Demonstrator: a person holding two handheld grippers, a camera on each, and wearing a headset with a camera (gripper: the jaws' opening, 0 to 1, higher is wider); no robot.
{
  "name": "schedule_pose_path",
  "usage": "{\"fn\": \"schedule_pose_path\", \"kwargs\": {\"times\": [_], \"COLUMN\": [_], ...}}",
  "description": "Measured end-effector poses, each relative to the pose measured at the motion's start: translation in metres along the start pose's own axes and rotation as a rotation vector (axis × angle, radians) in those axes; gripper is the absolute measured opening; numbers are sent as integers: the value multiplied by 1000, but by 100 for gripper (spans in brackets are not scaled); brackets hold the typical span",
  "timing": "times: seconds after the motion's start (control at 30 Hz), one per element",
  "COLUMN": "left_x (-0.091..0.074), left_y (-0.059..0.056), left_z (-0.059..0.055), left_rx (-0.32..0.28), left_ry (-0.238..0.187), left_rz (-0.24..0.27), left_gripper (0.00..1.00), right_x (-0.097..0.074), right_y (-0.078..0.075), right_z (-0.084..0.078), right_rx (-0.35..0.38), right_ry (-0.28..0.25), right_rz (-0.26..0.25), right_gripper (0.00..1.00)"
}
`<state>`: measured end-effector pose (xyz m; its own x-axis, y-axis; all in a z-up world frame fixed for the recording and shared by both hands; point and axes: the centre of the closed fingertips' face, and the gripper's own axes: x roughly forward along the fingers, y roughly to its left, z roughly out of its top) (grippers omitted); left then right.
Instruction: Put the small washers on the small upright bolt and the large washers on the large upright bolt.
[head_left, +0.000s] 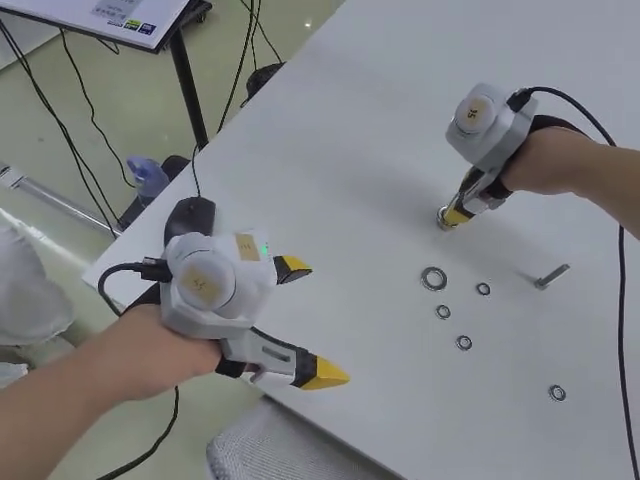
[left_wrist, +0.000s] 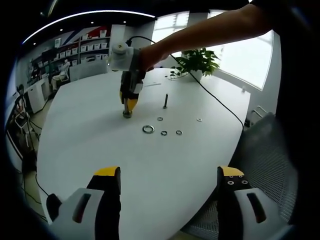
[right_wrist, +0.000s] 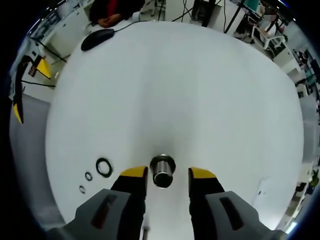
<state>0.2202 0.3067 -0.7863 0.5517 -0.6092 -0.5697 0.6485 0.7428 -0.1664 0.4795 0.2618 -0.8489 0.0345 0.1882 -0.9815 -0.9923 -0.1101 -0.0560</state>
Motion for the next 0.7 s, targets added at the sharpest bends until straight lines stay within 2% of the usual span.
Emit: {"fn": "schedule_pose_path", "kwargs": {"times": [0.27, 0.4, 0.43, 0.6, 0.7], "left_x": [0, 1, 2, 1, -3], "left_y": [1, -3, -5, -9, -12], "left_z": [7, 8, 9, 12, 18], "left_rx": [25, 34, 40, 53, 44], "left_ry": [1, 10, 10, 10, -3], "left_rz": [-20, -34, -39, -49, -58], "left_gripper": [78, 78, 78, 78, 78], "right_x": [-37, -51, -61, -76, -86], "right_y": [2, -2, 1, 7, 14], "right_z": [10, 16, 16, 11, 2], "right_rx": [-9, -6, -6, 3, 35], "right_ry": [-60, -98, -107, -135, -147], "right_rz": [-58, -86, -96, -133, -140], "right_gripper": [35, 35, 35, 35, 36]}}
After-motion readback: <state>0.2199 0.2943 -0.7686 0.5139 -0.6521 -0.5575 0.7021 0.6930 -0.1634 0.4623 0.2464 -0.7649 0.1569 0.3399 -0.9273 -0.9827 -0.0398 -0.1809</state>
